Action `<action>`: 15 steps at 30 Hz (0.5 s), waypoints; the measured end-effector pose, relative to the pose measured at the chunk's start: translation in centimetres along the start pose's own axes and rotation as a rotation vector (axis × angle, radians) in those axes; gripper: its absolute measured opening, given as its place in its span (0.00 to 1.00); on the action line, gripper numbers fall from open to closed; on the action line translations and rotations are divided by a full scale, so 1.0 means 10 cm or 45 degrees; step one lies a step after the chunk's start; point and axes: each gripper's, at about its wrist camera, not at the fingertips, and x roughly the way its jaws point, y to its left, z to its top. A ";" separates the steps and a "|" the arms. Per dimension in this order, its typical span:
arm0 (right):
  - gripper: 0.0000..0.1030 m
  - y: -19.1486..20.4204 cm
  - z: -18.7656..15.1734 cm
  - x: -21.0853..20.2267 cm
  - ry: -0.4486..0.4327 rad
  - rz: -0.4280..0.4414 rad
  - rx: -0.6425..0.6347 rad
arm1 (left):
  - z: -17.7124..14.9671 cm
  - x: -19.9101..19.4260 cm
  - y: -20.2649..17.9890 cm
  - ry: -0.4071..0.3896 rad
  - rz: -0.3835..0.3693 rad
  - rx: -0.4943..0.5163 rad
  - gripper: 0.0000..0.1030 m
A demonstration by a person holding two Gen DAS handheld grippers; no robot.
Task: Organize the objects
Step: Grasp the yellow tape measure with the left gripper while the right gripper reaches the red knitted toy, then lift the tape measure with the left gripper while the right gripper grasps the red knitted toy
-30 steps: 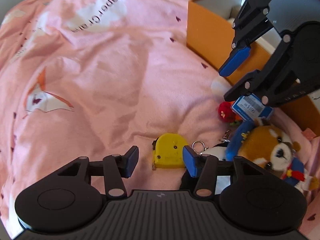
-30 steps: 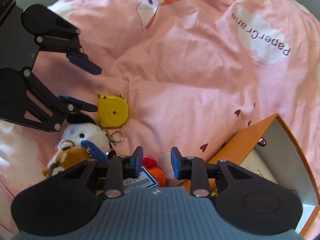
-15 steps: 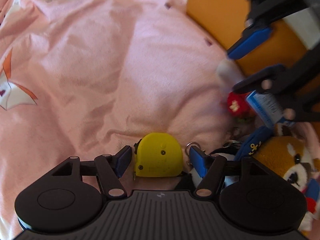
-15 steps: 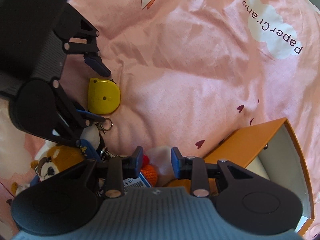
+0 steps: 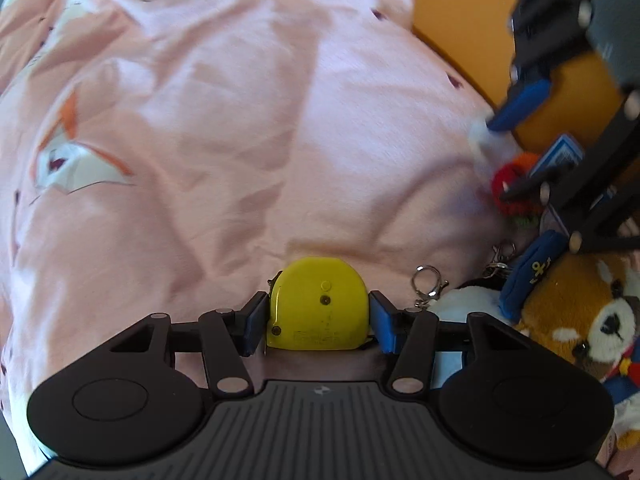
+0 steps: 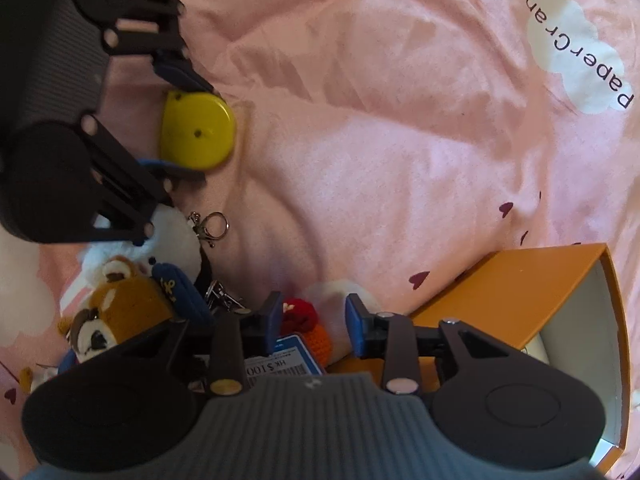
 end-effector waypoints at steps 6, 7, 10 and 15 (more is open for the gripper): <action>0.41 0.00 0.04 0.09 0.096 0.027 0.026 | -0.10 -0.28 0.16 -0.088 -0.015 -0.063 0.60; 0.42 -0.01 0.04 0.11 0.109 0.034 0.038 | -0.10 -0.33 0.17 -0.099 -0.019 -0.070 0.60; 0.42 -0.03 0.04 0.16 0.134 0.059 0.049 | -0.04 -0.39 0.15 -0.124 -0.033 -0.068 0.60; 0.38 -0.02 0.03 0.24 0.141 0.040 0.062 | 0.02 -0.42 0.06 -0.151 -0.062 -0.039 0.60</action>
